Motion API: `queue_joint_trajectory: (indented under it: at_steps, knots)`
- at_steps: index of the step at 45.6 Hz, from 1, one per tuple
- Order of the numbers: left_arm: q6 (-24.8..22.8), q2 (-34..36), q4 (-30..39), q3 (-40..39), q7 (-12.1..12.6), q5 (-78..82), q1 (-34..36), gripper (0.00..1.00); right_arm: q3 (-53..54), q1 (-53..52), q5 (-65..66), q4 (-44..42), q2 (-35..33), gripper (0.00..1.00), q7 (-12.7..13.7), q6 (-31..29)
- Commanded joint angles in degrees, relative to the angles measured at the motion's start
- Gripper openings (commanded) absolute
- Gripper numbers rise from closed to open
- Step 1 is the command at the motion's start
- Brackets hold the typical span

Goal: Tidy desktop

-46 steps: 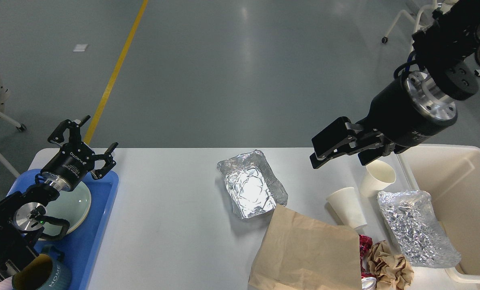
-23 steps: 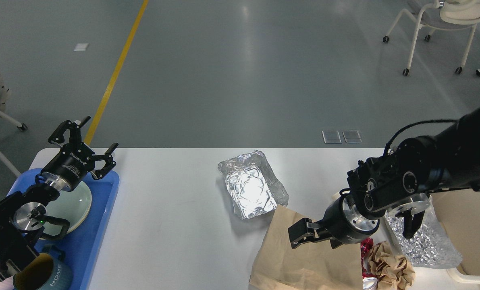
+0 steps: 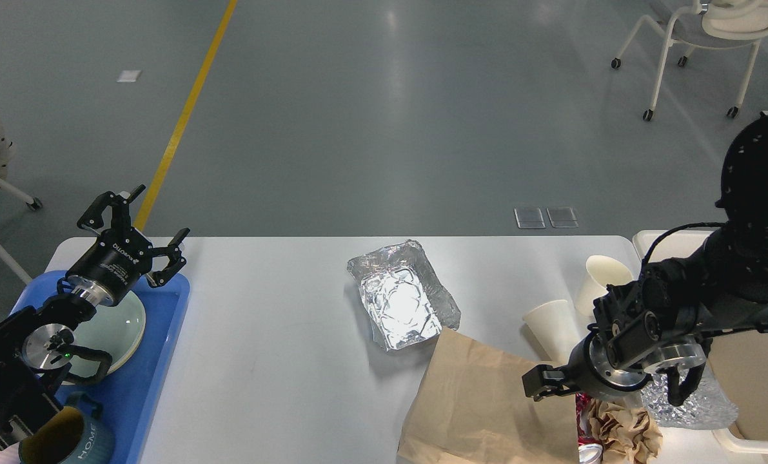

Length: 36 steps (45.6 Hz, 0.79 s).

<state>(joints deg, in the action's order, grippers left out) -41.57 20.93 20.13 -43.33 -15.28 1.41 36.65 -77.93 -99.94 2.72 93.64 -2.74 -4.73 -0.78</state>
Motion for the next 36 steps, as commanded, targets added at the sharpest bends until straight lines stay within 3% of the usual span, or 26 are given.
queue_joint_trajectory:
  at_steps: [1,36]
  knots:
    - [0.0,0.1,0.0,0.0,0.0,0.0,0.0,1.0,-2.1,0.1,0.0,1.1,-2.1,1.0,-0.2,-1.2]
    - [0.0,0.0,0.0,0.0,0.0,0.0,0.0,1.0,7.5,9.1,-11.9,-0.7,-3.3,1.0,-0.1,1.5]
